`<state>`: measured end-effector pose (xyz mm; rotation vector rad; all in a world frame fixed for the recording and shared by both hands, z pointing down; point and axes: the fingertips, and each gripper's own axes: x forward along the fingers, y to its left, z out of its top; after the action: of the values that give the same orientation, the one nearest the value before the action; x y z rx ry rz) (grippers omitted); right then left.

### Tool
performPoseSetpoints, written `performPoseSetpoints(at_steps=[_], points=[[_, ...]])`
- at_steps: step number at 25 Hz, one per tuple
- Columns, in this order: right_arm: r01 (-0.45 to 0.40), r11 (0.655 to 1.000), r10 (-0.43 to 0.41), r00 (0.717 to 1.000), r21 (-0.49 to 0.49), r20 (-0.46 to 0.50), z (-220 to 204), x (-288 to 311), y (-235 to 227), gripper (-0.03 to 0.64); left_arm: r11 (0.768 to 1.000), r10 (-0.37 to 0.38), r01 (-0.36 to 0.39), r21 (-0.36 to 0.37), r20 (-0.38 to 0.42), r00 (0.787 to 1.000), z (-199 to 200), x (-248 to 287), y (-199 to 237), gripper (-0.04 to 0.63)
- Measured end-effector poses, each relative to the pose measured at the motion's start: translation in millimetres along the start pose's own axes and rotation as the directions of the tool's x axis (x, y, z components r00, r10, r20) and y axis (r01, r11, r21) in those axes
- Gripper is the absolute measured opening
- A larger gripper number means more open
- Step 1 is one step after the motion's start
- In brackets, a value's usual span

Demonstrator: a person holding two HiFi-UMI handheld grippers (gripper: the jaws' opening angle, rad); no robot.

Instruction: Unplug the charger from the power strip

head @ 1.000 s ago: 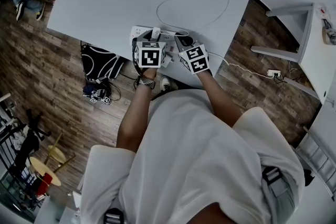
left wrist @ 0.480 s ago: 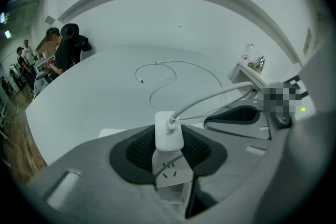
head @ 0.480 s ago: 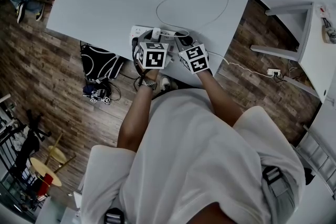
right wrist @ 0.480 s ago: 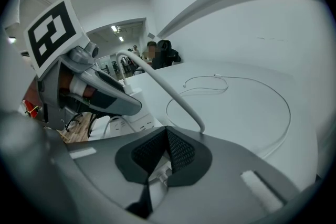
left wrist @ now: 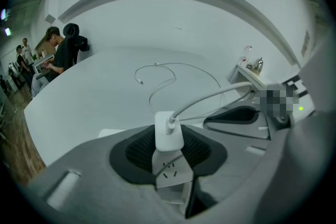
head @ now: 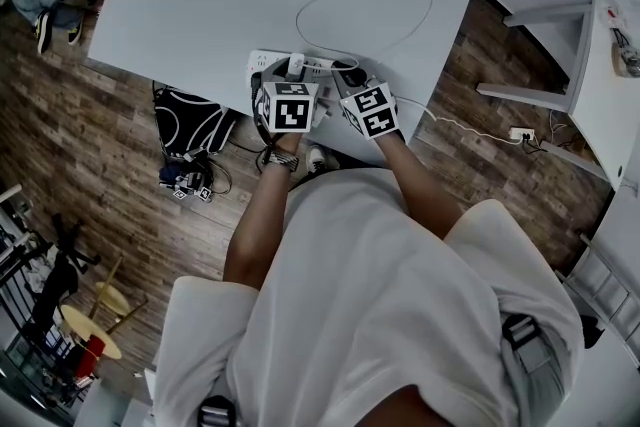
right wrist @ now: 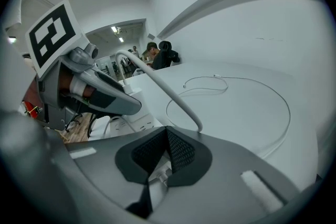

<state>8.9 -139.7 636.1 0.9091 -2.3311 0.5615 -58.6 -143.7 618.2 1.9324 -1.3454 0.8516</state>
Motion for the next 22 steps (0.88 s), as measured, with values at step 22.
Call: performPoseSetpoints(at_steps=[22], points=[[0.008, 1.000, -0.008, 1.000, -0.002, 0.011, -1.6, -1.8, -1.1, 0.002, 1.000, -0.007, 0.007, -0.016, 0.034, 0.999, -0.4, -1.4, -1.5, 0.141]])
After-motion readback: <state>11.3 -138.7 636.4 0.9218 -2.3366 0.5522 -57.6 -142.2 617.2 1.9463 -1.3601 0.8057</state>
